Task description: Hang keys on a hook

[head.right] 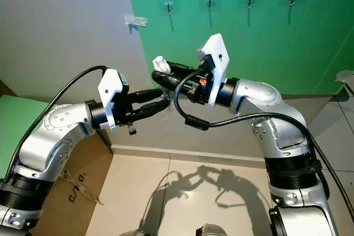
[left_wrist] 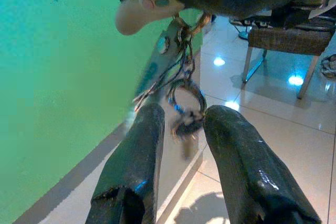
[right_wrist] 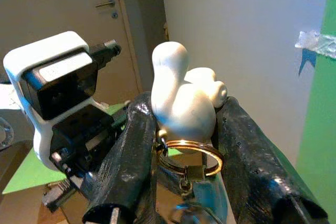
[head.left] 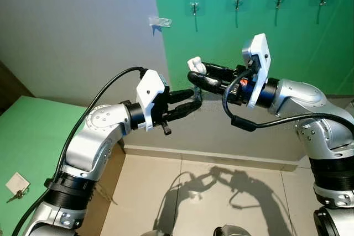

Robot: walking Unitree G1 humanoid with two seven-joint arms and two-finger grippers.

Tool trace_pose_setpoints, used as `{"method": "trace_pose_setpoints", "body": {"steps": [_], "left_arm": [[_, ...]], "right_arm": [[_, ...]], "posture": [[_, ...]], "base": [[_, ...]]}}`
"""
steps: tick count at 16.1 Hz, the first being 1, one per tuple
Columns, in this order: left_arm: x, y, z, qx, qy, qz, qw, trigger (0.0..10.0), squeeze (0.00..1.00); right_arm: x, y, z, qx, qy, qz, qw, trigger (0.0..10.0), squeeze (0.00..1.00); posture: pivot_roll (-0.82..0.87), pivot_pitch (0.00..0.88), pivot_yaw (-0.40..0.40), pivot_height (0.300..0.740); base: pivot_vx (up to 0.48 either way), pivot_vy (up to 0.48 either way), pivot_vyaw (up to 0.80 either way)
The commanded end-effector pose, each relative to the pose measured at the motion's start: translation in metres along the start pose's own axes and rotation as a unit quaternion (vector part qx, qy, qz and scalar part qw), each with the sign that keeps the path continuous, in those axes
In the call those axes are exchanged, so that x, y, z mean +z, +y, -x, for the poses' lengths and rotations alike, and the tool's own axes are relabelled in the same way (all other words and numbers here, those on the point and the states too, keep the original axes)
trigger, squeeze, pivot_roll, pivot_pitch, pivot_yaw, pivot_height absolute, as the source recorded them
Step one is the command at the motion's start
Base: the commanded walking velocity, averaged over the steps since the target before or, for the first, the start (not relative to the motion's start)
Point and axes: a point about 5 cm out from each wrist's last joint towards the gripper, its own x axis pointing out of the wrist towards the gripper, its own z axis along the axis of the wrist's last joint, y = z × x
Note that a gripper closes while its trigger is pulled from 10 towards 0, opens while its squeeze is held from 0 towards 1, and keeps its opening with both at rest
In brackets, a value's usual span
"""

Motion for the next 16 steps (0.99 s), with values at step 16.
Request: {"method": "trace_pose_setpoints", "body": {"steps": [16], "left_arm": [[0.0022,0.0027,-0.0043,0.0,0.001,-0.004,1.0,10.0,0.0]], "right_arm": [[0.019,0.0124,-0.0138,0.024,-0.032,0.002,0.999,0.0,0.0]], "posture": [[-0.25,0.053,0.1,0.74]], "base": [[0.0,0.0,0.0]]}}
